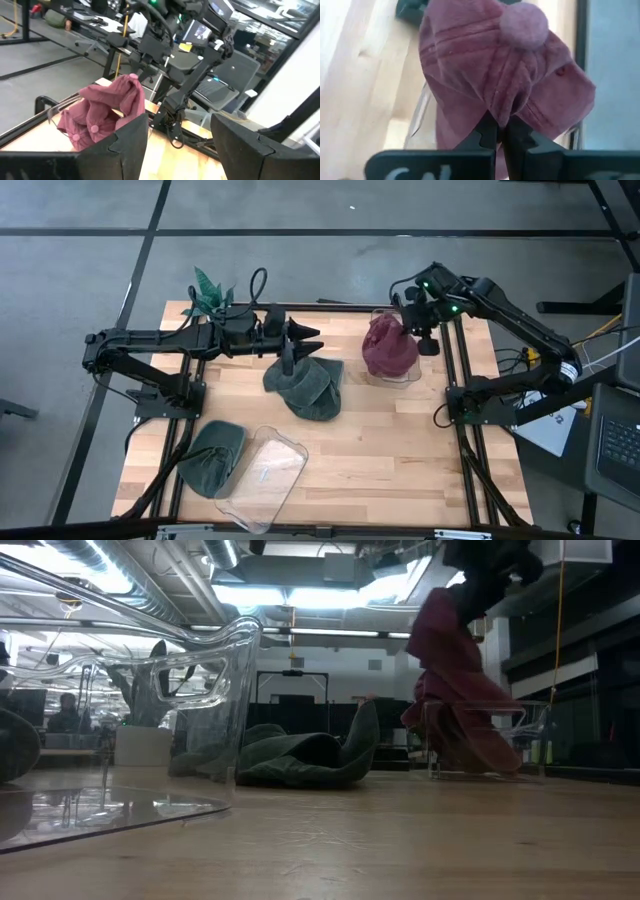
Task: Pick & Place hat
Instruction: Put the red cap into the top transparent bin
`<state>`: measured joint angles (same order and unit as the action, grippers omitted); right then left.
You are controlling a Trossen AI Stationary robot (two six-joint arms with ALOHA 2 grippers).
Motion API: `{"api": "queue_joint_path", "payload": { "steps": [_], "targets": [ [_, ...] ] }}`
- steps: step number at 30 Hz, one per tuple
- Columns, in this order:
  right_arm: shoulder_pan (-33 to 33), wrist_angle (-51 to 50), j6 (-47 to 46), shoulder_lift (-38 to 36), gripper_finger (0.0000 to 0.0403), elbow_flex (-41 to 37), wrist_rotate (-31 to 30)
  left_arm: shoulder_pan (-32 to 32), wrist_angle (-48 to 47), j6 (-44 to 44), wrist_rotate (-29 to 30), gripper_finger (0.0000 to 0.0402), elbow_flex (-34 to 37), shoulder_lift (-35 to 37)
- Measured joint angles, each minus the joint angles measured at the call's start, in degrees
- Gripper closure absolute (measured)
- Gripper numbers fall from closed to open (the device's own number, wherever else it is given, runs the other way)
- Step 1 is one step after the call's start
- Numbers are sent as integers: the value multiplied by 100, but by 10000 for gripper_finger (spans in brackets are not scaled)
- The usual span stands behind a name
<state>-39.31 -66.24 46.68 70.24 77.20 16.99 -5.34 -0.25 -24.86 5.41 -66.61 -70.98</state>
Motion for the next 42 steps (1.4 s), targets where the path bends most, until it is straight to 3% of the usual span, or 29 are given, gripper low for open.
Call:
{"api": "queue_joint_path", "payload": {
  "steps": [6,12,21,30,38,42],
  "targets": [
    [2,748,-9,-2,389,-263,176,0,0,-7,99,192,0,0],
    [-59,554,-121,-62,389,-399,225,0,0,-7,98,192,0,0],
    [-620,652,-419,-747,389,-494,539,0,0,-3,98,192,0,0],
    [-892,1893,-972,-1487,389,-1805,1009,0,0,-4,98,192,0,0],
    [-898,2521,-1045,-2081,389,-2789,961,0,0,-143,96,192,0,0],
    [-910,2605,-1030,-2214,389,-3135,622,-2,0,-267,103,192,0,0]
  ]
}}
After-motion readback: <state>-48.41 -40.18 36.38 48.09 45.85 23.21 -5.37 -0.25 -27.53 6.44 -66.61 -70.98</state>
